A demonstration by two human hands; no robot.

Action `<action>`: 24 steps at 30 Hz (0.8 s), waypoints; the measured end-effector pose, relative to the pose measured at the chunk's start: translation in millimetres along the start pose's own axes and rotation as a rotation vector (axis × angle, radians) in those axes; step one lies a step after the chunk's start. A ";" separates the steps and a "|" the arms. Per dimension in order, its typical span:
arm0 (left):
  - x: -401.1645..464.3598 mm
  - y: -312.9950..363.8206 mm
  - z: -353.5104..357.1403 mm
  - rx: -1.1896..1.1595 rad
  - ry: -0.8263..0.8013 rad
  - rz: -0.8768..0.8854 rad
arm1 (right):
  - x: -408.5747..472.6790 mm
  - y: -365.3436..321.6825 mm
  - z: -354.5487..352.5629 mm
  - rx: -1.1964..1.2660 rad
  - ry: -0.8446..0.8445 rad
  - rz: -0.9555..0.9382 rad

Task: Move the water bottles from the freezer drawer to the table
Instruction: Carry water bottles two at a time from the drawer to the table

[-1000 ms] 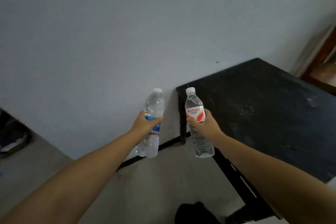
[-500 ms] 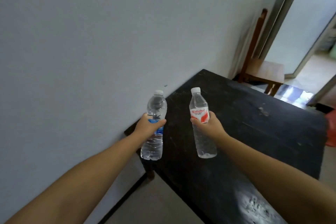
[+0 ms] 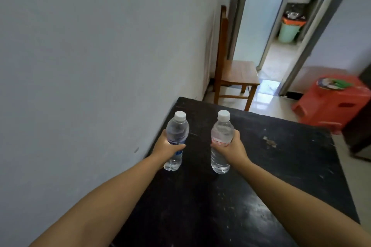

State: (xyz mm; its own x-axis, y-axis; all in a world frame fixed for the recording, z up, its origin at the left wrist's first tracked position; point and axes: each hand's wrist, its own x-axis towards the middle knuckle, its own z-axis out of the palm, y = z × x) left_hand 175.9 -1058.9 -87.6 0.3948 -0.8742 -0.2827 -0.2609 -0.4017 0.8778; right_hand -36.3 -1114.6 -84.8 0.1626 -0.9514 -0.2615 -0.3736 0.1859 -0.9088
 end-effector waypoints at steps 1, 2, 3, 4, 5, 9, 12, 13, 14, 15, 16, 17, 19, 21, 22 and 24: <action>13.3 6.2 -0.2 -0.002 -0.011 0.020 | 9.4 -4.9 2.3 0.008 0.011 0.002; 38.5 10.9 0.1 -0.014 -0.010 0.040 | 30.0 -10.1 6.7 0.015 0.034 0.007; 59.1 14.1 1.1 -0.017 -0.005 0.052 | 45.7 -15.5 10.7 0.017 0.058 0.015; 82.9 17.2 2.6 -0.029 0.006 0.063 | 66.2 -20.0 16.7 0.025 0.087 0.018; 99.4 21.8 3.8 -0.040 0.019 0.063 | 81.6 -24.3 21.4 0.030 0.110 0.019; 148.0 34.6 12.6 -0.065 0.027 0.122 | 133.9 -34.4 38.9 0.029 0.158 0.000; 177.2 35.7 16.7 -0.067 0.022 0.168 | 162.2 -37.8 52.6 0.030 0.141 -0.025; 186.1 35.5 18.1 -0.065 0.022 0.165 | 169.8 -37.7 56.6 0.022 0.138 -0.038; 193.3 34.9 19.0 -0.067 0.018 0.159 | 175.4 -37.0 59.8 0.018 0.133 -0.053; 199.4 33.2 19.6 -0.067 0.011 0.148 | 179.5 -35.3 62.7 0.016 0.130 -0.061; 205.6 30.2 20.8 -0.072 0.004 0.134 | 184.2 -32.9 65.2 0.016 0.130 -0.066; 209.8 27.4 21.2 -0.079 0.004 0.123 | 186.9 -31.7 66.2 0.010 0.128 -0.074; 218.6 17.8 22.2 -0.112 0.024 0.086 | 193.0 -27.9 67.1 -0.006 0.120 -0.079; 219.8 12.8 22.4 -0.123 0.015 0.063 | 194.3 -24.6 65.3 -0.013 0.119 -0.079; 219.4 11.1 22.9 -0.117 -0.001 0.062 | 193.9 -22.3 64.7 -0.020 0.118 -0.074; 217.8 12.5 23.4 -0.110 -0.017 0.068 | 191.9 -21.1 63.7 -0.036 0.106 -0.064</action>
State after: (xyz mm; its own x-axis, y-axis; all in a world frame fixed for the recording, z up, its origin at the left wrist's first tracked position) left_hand 238.0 -1260.7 -147.3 0.3640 -0.9033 -0.2269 -0.1883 -0.3100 0.9319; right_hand 61.0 -1285.4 -136.5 0.0905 -0.9821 -0.1653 -0.3986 0.1164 -0.9097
